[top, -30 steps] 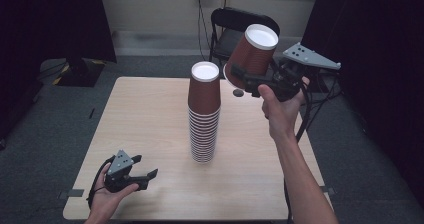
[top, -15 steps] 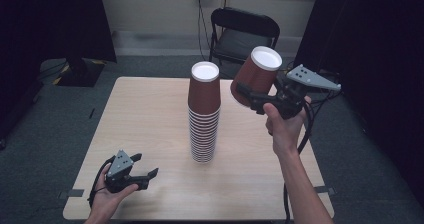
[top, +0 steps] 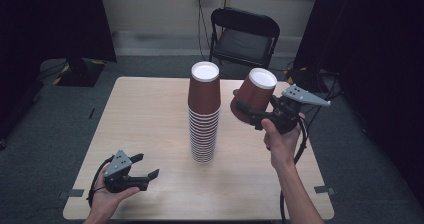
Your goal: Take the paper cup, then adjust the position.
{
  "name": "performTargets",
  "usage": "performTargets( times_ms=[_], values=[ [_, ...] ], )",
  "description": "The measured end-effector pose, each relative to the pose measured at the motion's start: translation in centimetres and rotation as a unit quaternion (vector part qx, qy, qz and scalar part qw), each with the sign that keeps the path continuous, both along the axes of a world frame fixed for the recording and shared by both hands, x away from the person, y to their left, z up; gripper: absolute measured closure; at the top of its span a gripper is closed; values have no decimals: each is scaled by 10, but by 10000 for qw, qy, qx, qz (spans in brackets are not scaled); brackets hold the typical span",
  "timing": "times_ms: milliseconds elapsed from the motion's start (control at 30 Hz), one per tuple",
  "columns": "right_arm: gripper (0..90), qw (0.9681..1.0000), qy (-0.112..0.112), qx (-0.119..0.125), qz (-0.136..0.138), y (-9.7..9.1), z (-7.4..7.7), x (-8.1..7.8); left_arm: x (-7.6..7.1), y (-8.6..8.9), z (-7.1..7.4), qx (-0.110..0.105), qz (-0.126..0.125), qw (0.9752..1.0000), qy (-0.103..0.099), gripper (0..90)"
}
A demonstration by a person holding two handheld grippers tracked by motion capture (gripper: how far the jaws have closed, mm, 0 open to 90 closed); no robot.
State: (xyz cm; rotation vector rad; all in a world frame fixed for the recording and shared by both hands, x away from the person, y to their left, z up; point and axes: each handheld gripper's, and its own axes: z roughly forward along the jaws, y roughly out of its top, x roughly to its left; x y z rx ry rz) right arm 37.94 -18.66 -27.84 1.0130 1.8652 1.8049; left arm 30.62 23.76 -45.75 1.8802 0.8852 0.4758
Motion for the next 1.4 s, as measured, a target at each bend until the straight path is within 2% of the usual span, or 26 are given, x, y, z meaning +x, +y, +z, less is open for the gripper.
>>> performTargets(
  times_ms=[67, 100, 200, 267, 433, 633, 700, 733, 800, 933, 967, 1067, 1200, 1333, 1400],
  values=[
    [129, 9999, 121, 106, -2, -2, -12, 0, 0, -1, 1, -49, -42, 10000, 9, 217],
    [129, 9999, 121, 106, -2, -2, -12, 0, 0, -2, 1, -24, -48, 10000, -11, 217],
    [129, 9996, 256, 75, 10, -1, -23, 1, -1, -4, 3, -43, -125, 9999, -14, 221],
    [129, 9994, 335, 84, 22, -1, -32, 1, -2, -6, 5, 16, -207, 9997, -92, 224],
    [130, 9989, 467, 40, -18, 0, -40, 0, -4, -10, 7, 18, -339, 9993, -127, 227],
    [130, 9980, 609, 168, 7, -3, -50, -4, -6, -16, 11, 28, -441, 9989, -143, 213],
    [130, 9977, 657, 184, 5, -3, -54, -6, -7, -18, 10, -67, -440, 9989, -132, 229],
    [130, 9976, 670, 198, -29, -3, -56, -6, -8, -19, 10, -188, -429, 9988, -149, 235],
    [130, 9972, 719, 216, -17, -3, -61, -6, -8, -20, 11, -180, -415, 9986, -266, 237],
    [130, 9965, 802, 232, 17, -2, -69, -7, -9, -23, 14, -320, -451, 9971, -531, 240],
    [130, 9963, 840, 206, 31, -1, -72, -8, -9, -25, 13, -448, -478, 9965, -512, 242],
    [130, 9958, 894, 170, 46, 0, -76, -9, -8, -26, 15, -430, -562, 9960, -550, 254],
    [130, 9951, 950, 215, 147, 3, -83, -12, -4, -32, 13, -463, -707, 9952, -485, 284],
    [130, 9940, 1051, 258, 187, 6, -87, -15, -2, -38, 13, -433, -721, 9957, -394, 285],
    [131, 9927, 1146, 306, 227, 8, -89, -20, 1, -46, 17, -458, -842, 9946, -402, 284]
  ],
)
